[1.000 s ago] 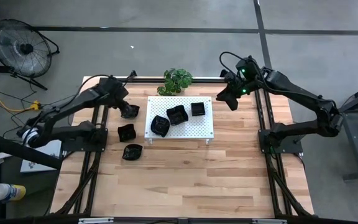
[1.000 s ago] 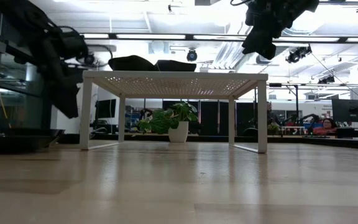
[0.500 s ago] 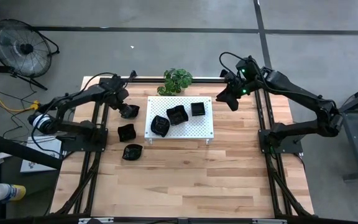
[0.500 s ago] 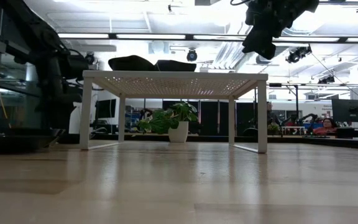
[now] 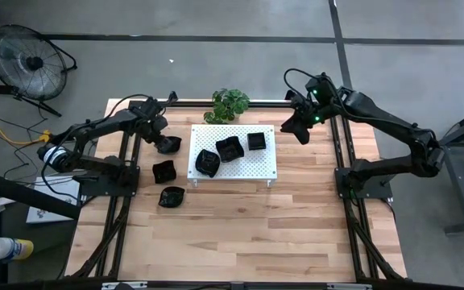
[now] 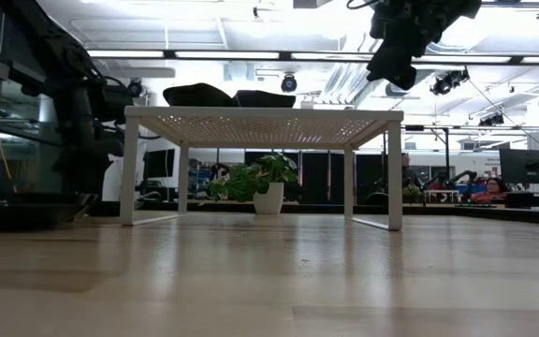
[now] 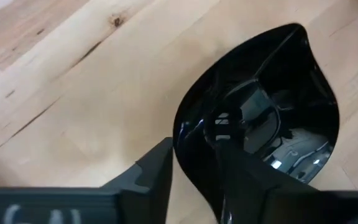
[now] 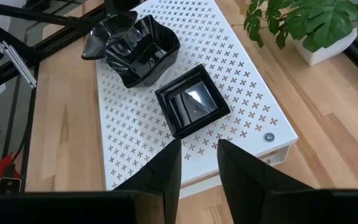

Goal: Pick & Place Mini shaped plates
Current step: Stack the leaf shaped plate on top of the leaf shaped plates on the shelf

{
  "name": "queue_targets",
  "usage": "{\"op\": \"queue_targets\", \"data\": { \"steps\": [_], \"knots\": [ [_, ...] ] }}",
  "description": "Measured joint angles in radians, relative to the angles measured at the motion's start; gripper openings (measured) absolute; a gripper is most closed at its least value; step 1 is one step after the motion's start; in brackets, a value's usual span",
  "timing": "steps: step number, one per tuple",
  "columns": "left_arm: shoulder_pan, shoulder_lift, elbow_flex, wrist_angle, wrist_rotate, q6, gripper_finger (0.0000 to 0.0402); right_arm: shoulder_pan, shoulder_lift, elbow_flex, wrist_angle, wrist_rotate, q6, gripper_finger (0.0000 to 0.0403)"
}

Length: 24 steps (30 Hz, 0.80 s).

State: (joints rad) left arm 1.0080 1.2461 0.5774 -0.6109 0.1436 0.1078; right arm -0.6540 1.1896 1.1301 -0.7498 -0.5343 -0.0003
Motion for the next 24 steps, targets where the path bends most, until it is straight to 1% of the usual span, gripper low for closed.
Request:
{"op": "queue_targets", "data": {
  "steps": [4,7,16,24],
  "knots": [
    [0.000,0.000,0.000,-0.025,-0.001,0.000,0.0089,0.000,0.000,0.000,-0.008,0.000,-0.001,0.0099],
    [0.000,0.000,0.000,-0.025,-0.002,0.000,0.0077,0.000,0.000,0.000,-0.011,0.000,-0.001,0.0099],
    [0.000,0.000,0.000,-0.030,0.013,0.000,0.0073,0.000,0.000,0.000,-0.013,0.000,-0.001,0.0099],
    [0.000,0.000,-0.009,-0.042,0.050,-0.015,0.0073,0.000,0.000,0.000,-0.013,0.000,-0.010,0.0099]
  ]
}}
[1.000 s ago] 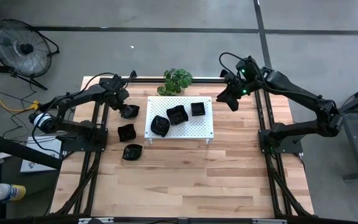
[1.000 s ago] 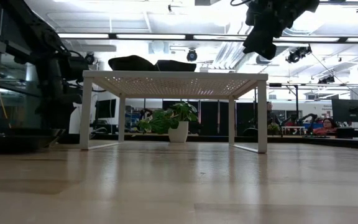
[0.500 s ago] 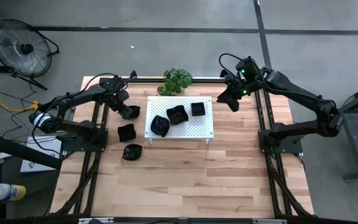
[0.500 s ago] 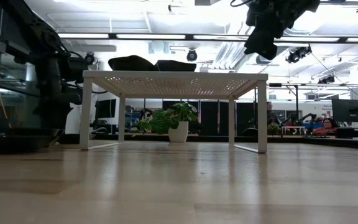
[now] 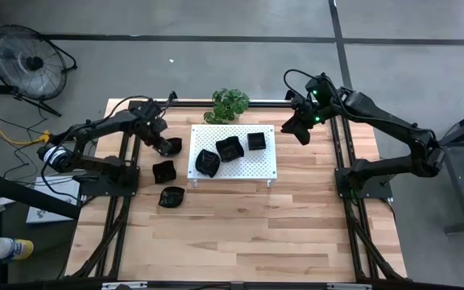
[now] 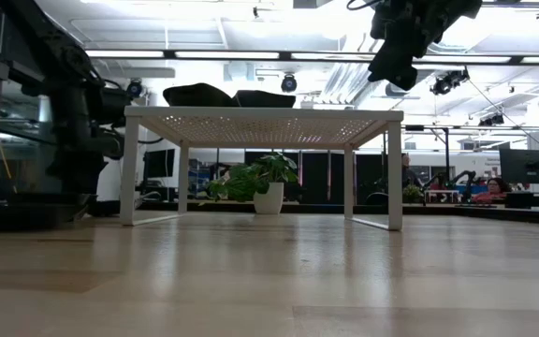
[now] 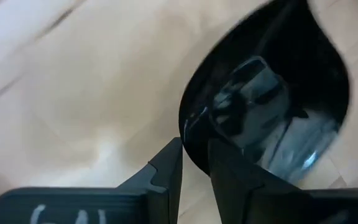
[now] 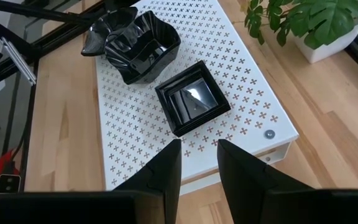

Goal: Pick & Place Mini shaped plates
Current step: Stack the leaf shaped plate on top of the leaf shaped plates on the shelf

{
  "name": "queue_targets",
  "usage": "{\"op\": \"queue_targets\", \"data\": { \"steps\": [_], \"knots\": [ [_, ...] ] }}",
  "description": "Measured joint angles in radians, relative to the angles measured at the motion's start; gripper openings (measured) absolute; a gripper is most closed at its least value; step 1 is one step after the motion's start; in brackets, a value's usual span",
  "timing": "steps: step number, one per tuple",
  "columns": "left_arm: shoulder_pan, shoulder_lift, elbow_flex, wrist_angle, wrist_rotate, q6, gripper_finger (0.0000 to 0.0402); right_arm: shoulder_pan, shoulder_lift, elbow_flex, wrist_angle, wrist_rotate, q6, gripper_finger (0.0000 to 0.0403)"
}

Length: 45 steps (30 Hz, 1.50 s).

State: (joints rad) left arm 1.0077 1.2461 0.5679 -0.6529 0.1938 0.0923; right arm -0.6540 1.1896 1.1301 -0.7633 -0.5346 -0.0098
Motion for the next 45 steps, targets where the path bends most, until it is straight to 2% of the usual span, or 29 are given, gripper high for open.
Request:
{"op": "queue_targets", "data": {
  "steps": [8,16,24,28,38,45],
  "knots": [
    [0.000,0.000,-0.035,0.008,0.006,-0.019,0.0067,0.000,0.000,0.000,-0.003,0.000,-0.023,0.0099],
    [0.000,0.000,-0.035,0.080,0.054,-0.007,0.0005,0.000,0.000,0.000,-0.003,-0.001,-0.025,0.0099],
    [0.000,0.000,-0.031,0.082,0.068,0.020,0.0002,0.000,0.000,0.000,-0.003,-0.001,-0.025,0.0099],
    [0.000,0.000,0.005,0.062,0.061,0.048,0.0001,0.000,0.000,0.000,-0.003,-0.001,-0.025,0.0099],
    [0.000,-0.001,0.144,-0.080,-0.052,0.091,0.0000,0.000,0.000,0.000,-0.021,0.000,-0.025,0.0099],
    [-0.001,-0.001,0.189,-0.102,-0.069,0.122,0.0000,0.000,0.000,0.000,-0.049,0.000,-0.042,0.0099]
  ]
}}
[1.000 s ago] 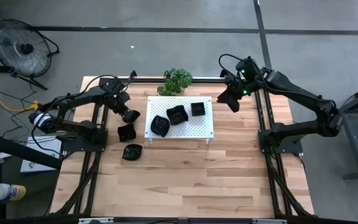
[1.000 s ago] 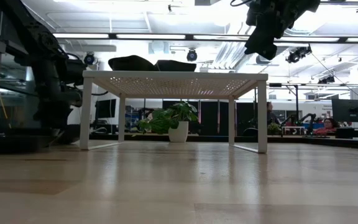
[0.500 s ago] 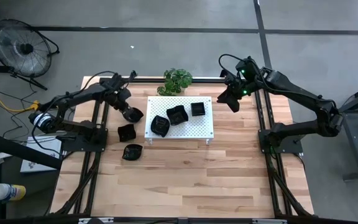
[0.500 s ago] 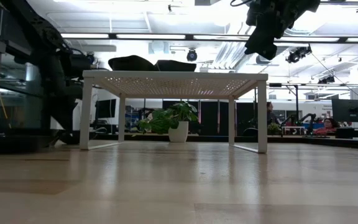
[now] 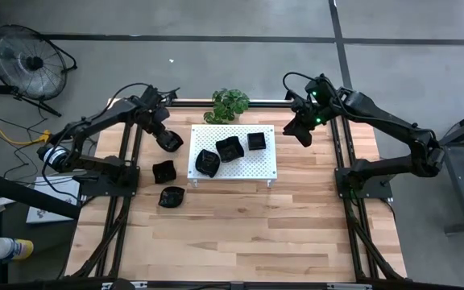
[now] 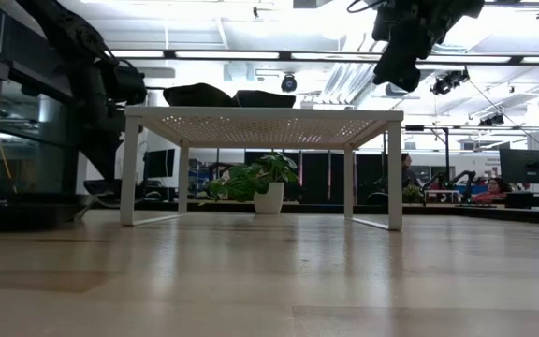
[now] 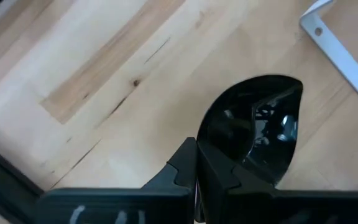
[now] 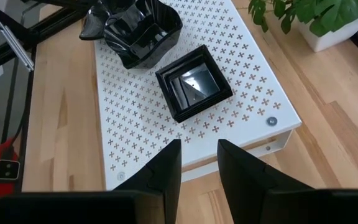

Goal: Pick & Place Mini shaped plates
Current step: Stack the leaf shaped plate on top of the leaf shaped plates on the shelf

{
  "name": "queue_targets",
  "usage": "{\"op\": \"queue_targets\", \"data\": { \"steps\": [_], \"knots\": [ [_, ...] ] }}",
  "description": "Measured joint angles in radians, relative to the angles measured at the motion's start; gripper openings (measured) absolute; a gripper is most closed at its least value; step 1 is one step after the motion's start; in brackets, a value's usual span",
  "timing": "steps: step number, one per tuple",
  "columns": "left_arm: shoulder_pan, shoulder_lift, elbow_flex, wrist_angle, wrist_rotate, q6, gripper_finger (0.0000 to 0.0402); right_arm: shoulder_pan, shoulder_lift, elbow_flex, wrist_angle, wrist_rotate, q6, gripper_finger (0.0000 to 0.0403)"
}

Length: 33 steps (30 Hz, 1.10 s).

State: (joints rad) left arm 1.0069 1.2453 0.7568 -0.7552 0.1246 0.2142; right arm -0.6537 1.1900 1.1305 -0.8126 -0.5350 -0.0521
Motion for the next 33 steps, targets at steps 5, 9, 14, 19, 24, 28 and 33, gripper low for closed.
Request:
{"op": "queue_targets", "data": {
  "steps": [5,9,14,19,24,28,33],
  "knots": [
    [0.000,0.000,0.024,-0.015,-0.012,0.020,0.0000,0.000,0.000,0.000,-0.003,0.000,-0.001,0.0099],
    [-0.019,0.000,0.045,-0.027,-0.057,0.037,0.0000,0.000,0.000,0.000,-0.004,0.000,-0.001,0.0099],
    [-0.051,-0.001,0.083,-0.056,-0.089,0.044,0.0000,0.000,0.000,0.000,-0.006,0.000,-0.008,0.0099],
    [-0.081,-0.006,0.127,-0.057,-0.175,0.063,0.0000,0.000,0.000,0.000,-0.006,0.000,-0.019,0.0099],
    [-0.080,-0.034,0.181,-0.050,-0.249,0.096,0.0000,0.000,0.000,0.000,-0.006,0.002,-0.034,0.0099],
    [-0.080,-0.069,0.210,-0.014,-0.262,0.125,0.0000,0.000,0.000,0.000,0.004,0.003,-0.039,0.0099],
    [-0.112,-0.128,0.214,0.083,-0.232,0.149,0.0000,0.000,0.000,0.000,0.053,0.003,-0.049,0.0099]
  ]
}}
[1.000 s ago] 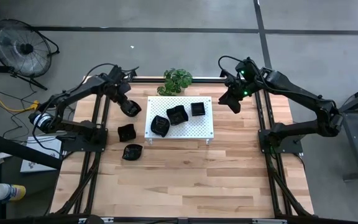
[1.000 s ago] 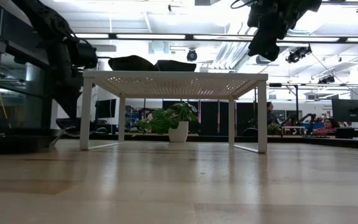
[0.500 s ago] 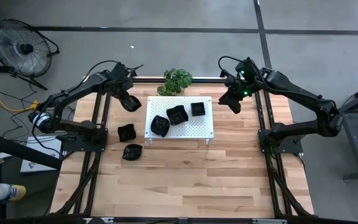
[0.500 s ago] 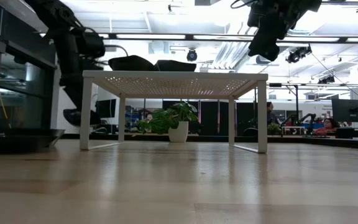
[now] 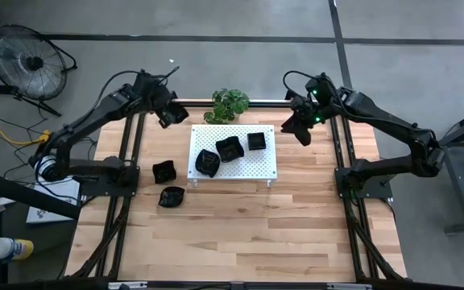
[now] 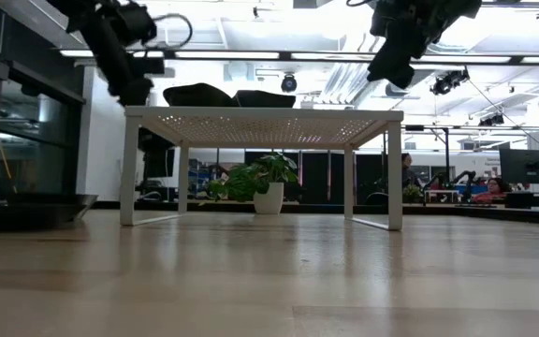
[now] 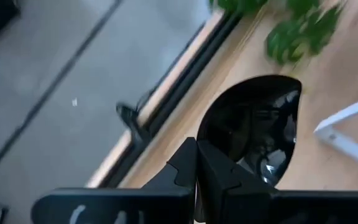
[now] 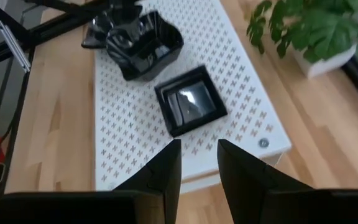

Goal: Pick & Place Mini shaped plates
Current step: Stack the leaf shaped plate on top of the leaf shaped plates on the shelf

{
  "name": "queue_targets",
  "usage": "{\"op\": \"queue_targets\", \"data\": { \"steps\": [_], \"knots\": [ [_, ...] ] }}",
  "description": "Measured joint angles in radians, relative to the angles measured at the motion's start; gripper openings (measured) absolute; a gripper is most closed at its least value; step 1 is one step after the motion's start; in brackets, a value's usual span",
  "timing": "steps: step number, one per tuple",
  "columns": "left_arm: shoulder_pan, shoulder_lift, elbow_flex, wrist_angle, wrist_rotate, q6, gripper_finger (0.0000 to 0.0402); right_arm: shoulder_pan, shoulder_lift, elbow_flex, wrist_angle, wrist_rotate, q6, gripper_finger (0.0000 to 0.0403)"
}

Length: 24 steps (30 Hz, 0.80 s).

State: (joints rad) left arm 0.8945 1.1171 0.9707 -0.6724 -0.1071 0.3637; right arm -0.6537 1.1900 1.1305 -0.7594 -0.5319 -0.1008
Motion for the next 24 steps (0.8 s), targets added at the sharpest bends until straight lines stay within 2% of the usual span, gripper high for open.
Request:
{"op": "queue_targets", "data": {
  "steps": [7,10,13,17,21,24],
  "knots": [
    [-0.093,-0.084,0.000,0.131,-0.030,0.036,0.0000,0.035,-0.003,-0.017,0.143,0.003,-0.004,0.0099],
    [-0.148,-0.109,0.000,0.233,-0.039,0.060,0.0000,0.062,-0.021,-0.096,0.279,0.012,0.027,0.0099],
    [-0.213,-0.117,0.000,0.366,-0.042,0.085,0.0000,0.087,-0.051,-0.202,0.447,0.076,0.048,0.0099],
    [-0.303,-0.112,0.000,0.539,-0.048,0.129,0.0000,0.127,-0.107,-0.353,0.764,0.205,0.053,0.0099],
    [-0.396,-0.082,0.000,0.703,-0.113,0.173,0.0000,0.187,-0.138,-0.508,1.202,0.312,0.072,0.0099],
    [-0.465,-0.040,0.000,0.827,-0.154,0.248,0.0000,0.258,-0.115,-0.621,1.523,0.442,0.013,0.0099]
  ]
}}
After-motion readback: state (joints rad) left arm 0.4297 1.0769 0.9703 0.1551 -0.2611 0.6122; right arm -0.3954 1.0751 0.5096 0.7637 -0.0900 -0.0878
